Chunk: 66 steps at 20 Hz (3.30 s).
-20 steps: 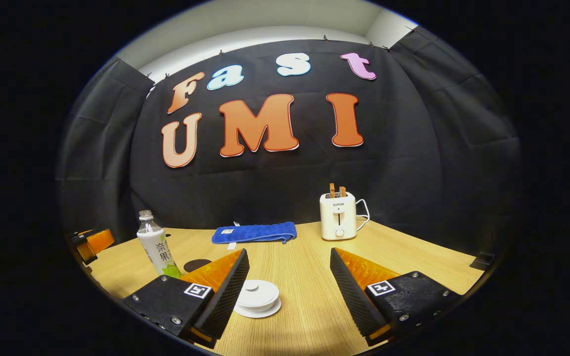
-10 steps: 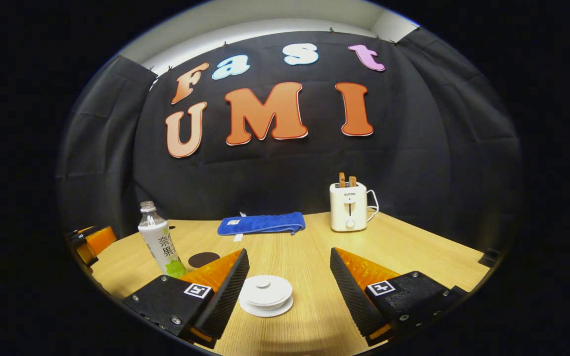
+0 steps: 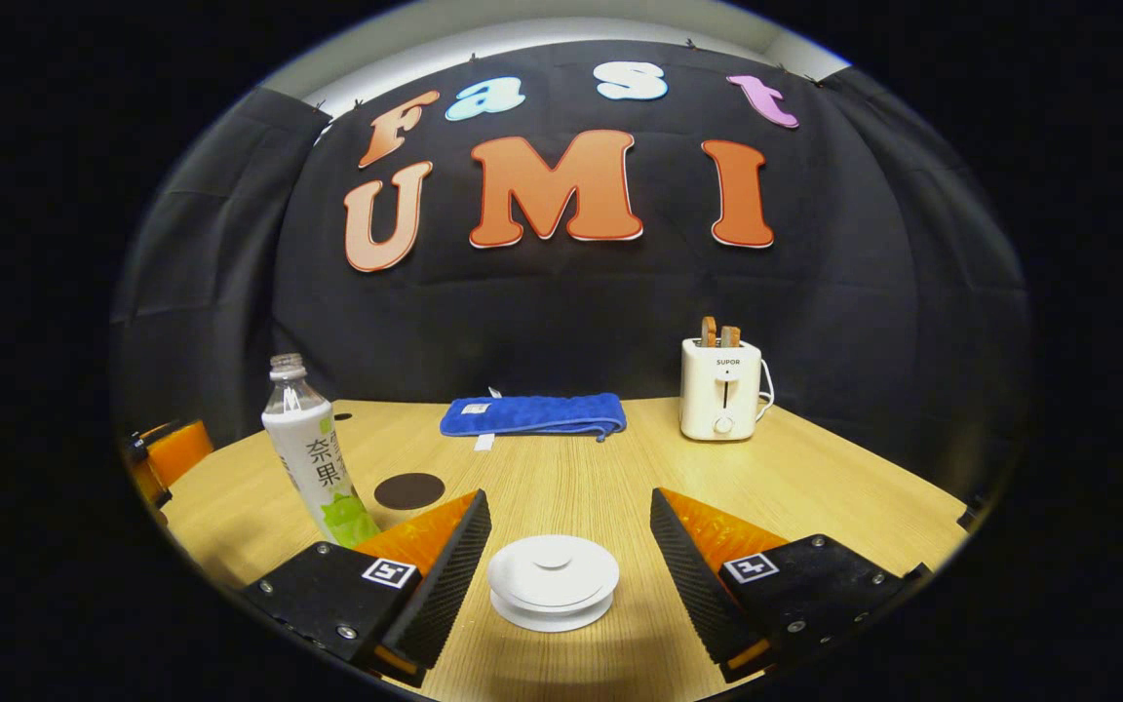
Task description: Open the teacup lid with one hand, grasp the water bottle and pour water into the teacup with the other hand; after pouring, place the water bottle on the coaster and then close the teacup lid.
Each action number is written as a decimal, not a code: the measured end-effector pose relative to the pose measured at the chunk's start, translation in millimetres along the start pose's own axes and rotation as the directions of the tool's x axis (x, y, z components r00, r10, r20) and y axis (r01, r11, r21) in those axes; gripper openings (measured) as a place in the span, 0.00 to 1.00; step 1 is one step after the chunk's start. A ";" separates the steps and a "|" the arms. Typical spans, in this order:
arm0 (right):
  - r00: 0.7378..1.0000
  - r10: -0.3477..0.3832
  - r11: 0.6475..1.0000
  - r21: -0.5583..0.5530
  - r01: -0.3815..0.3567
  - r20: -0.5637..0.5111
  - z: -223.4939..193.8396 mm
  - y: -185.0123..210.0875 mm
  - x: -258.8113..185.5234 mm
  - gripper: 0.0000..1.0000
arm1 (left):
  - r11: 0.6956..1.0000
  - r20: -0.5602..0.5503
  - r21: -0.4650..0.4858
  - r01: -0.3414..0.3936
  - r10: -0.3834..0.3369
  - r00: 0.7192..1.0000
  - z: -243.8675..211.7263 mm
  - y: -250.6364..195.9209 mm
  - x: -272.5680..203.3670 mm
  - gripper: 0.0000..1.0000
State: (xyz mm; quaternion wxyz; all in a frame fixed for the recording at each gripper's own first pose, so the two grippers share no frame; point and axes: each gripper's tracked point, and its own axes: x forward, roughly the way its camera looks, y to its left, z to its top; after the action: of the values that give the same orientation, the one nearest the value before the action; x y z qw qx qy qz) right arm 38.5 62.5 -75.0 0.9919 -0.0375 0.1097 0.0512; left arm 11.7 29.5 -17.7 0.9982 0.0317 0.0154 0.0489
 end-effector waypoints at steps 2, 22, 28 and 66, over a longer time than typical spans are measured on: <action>1.000 0.008 1.000 -0.003 -0.008 -0.026 -8.1 4.5 5.9 0.99 | 1.000 -0.007 0.004 -0.007 0.007 1.000 -3.7 2.3 1.1 0.99; 0.978 0.020 0.997 -0.065 -0.034 -0.207 -38.0 11.6 20.8 0.60 | 0.999 -0.040 0.028 -0.028 0.030 0.999 -18.9 9.3 13.1 0.99; 0.976 0.031 0.998 -0.049 -0.042 -0.213 -38.1 10.9 20.5 0.30 | 0.999 -0.051 0.034 -0.025 0.027 0.998 -24.4 7.2 13.0 0.99; 0.983 -0.119 0.989 0.069 0.129 -0.139 -18.7 -138.3 22.0 0.22 | 0.987 -0.196 0.096 0.128 -0.107 0.975 -79.2 -108.6 64.0 0.99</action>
State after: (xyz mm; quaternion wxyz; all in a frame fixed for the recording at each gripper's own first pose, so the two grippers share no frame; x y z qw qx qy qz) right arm 71.1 -74.3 -89.3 0.9843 -0.0089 0.1756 -0.0177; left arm 83.2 -67.1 -105.5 0.9901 0.0797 0.1150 -0.0083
